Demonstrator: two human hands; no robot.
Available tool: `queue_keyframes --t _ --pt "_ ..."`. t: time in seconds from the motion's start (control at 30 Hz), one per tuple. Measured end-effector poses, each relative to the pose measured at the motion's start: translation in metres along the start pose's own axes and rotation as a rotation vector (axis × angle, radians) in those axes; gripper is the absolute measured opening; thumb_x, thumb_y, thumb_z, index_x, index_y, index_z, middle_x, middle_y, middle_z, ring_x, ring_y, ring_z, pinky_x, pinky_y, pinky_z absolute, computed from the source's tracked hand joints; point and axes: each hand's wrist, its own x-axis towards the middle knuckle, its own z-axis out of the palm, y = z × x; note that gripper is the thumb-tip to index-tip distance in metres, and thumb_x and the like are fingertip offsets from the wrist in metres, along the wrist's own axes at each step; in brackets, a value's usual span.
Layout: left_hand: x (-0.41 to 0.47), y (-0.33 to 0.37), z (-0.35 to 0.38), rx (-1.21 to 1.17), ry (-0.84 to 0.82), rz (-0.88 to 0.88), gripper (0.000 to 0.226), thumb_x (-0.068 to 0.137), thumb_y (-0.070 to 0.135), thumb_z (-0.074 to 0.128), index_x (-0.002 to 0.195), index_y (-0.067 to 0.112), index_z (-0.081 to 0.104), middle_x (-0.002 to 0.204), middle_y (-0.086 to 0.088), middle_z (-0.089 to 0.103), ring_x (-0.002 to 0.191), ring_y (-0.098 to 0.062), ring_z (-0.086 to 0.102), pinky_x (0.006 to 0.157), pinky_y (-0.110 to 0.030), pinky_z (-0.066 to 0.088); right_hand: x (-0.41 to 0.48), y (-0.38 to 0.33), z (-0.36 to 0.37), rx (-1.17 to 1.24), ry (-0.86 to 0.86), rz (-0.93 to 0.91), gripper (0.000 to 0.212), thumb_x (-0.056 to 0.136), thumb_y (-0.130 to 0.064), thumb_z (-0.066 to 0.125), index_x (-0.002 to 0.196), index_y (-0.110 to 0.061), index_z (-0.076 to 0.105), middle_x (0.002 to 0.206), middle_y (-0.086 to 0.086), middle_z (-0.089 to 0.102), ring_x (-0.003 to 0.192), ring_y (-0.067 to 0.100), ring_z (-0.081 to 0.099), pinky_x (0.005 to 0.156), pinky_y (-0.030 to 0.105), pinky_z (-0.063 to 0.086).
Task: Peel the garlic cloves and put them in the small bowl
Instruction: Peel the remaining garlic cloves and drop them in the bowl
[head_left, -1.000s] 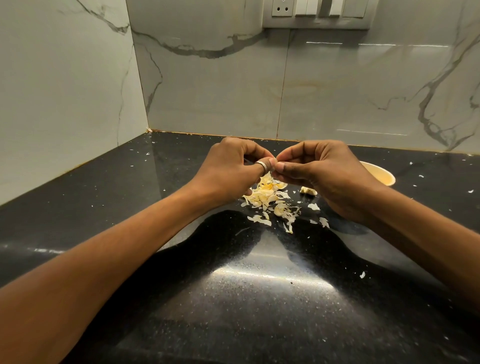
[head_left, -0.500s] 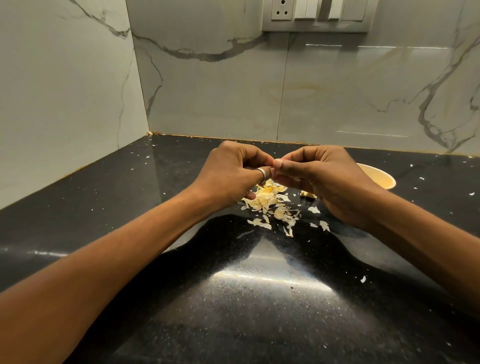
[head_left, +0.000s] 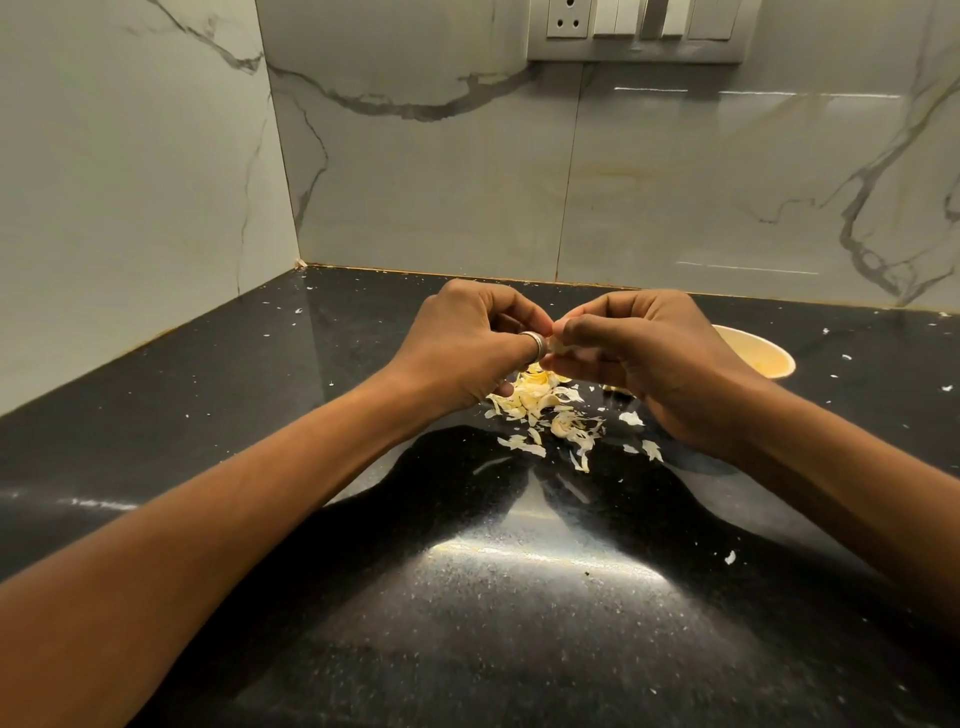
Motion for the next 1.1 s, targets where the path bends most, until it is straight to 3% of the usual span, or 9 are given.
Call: queue_keyframes --t 0.43,0.6,0.73,0.93,1.1 --pt "0.0006 0.0017 -0.0015 -0.013 0.004 -0.007 0.011 0.089 0.005 0.068 0.092 0.013 0.075 0.078 -0.001 0.068 0.071 -0.010 0.065 0.056 -0.025 0.056 0.0049 -0.0005 -0.0013 0.269 0.039 0.098 0.009 0.091 0.000 0.066 0.089 0.009 0.067 0.087 0.022 0.071 0.081 0.028 0.076 0.067 0.025 0.060" --pt "0.0005 0.0004 -0.0012 0.012 0.018 -0.003 0.010 0.093 0.010 0.066 0.094 0.015 0.074 0.083 -0.005 0.067 0.070 -0.010 0.063 0.055 -0.025 0.056 0.0045 -0.0044 -0.0039 0.348 0.072 0.146 0.017 0.091 -0.001 0.066 0.101 0.013 0.065 0.096 0.024 0.068 0.086 0.029 0.074 0.065 0.023 0.060" --pt "0.0012 -0.0019 0.0001 0.082 0.050 0.044 0.006 0.092 0.014 0.070 0.095 0.016 0.075 0.080 -0.005 0.068 0.061 -0.006 0.064 0.051 -0.024 0.055 0.0045 -0.0038 -0.0036 0.356 0.058 0.160 0.019 0.092 -0.002 0.065 0.104 0.013 0.065 0.095 0.022 0.069 0.087 0.028 0.075 0.067 0.024 0.060" --pt "0.0004 -0.0013 0.0044 0.125 0.088 0.104 0.012 0.088 0.028 0.077 0.091 0.017 0.078 0.073 0.003 0.070 0.062 -0.009 0.065 0.047 -0.025 0.056 0.0045 -0.0021 -0.0037 0.298 0.013 0.154 0.011 0.095 -0.003 0.063 0.098 0.007 0.067 0.086 0.016 0.073 0.079 0.021 0.074 0.068 0.024 0.061" --pt "0.0003 -0.0019 0.0042 0.166 0.106 0.121 0.012 0.090 0.026 0.075 0.090 0.015 0.079 0.066 0.004 0.068 0.053 -0.007 0.063 0.046 -0.025 0.057 0.0026 -0.0017 -0.0008 0.260 -0.020 0.114 0.008 0.090 0.002 0.065 0.096 0.006 0.068 0.086 0.017 0.074 0.080 0.022 0.075 0.068 0.024 0.061"
